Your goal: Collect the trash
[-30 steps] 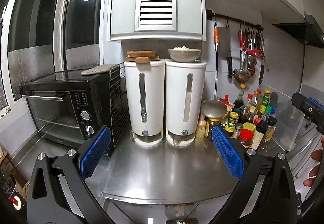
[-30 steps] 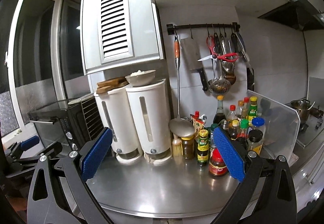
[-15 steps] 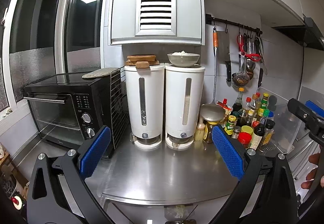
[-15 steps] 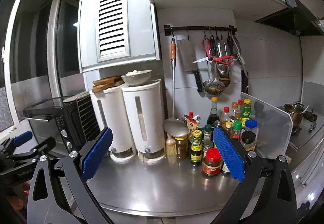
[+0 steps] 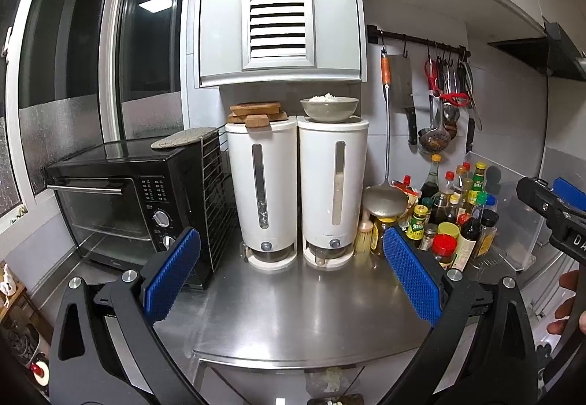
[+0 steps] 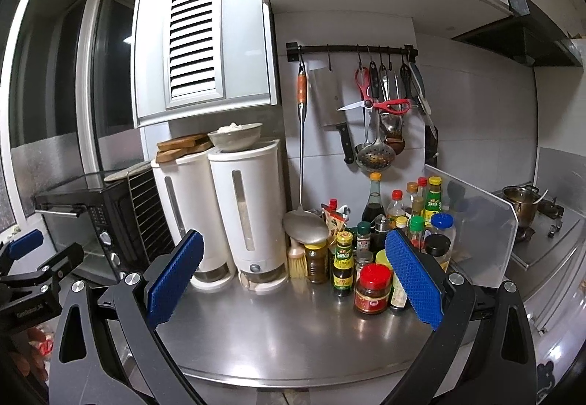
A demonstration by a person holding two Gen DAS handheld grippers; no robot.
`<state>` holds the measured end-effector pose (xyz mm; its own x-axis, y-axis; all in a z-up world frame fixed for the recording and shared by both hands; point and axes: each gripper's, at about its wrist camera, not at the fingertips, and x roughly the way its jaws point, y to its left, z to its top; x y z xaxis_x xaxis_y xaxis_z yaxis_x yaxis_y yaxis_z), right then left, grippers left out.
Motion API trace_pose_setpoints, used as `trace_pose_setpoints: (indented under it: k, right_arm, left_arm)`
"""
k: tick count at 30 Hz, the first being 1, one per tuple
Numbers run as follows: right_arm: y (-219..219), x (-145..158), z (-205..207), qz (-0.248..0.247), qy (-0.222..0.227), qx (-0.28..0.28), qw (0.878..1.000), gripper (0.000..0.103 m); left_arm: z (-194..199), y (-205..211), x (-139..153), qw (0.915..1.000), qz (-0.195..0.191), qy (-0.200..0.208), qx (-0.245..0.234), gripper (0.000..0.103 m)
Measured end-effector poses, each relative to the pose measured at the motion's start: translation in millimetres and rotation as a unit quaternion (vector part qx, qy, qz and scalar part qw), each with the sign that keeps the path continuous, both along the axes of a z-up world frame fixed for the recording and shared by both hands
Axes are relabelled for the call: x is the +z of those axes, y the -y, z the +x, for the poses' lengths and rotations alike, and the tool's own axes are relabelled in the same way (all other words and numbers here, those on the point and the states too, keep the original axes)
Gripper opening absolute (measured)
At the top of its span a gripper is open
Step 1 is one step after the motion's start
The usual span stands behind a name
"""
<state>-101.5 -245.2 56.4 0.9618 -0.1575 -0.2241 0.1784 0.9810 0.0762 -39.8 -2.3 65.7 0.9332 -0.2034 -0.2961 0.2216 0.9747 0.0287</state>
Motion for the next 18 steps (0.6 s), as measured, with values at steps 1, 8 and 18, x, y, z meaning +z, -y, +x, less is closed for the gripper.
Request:
trace_pose_setpoints:
  k: [1,8,18]
  right_arm:
    - [-0.1,-0.1,-0.2,0.001,0.001,-0.001,1.0,0.1]
    - [-0.7,-0.5,2.7,0.002,-0.004,0.001,1.0,0.1]
    - [1.2,-0.4,6.2,0.006,-0.007,0.003,1.0,0.1]
  left_arm:
    - [-0.3,-1.3,0.2,1.0,-0.002,0.001,0.003,0.095]
    - [0.6,-5.3,0.8,0.9999,-0.008,0.001,0.011,0.095]
    - [1.1,-6.2,1.5,0.9998,-0.014,0.001,0.011,0.095]
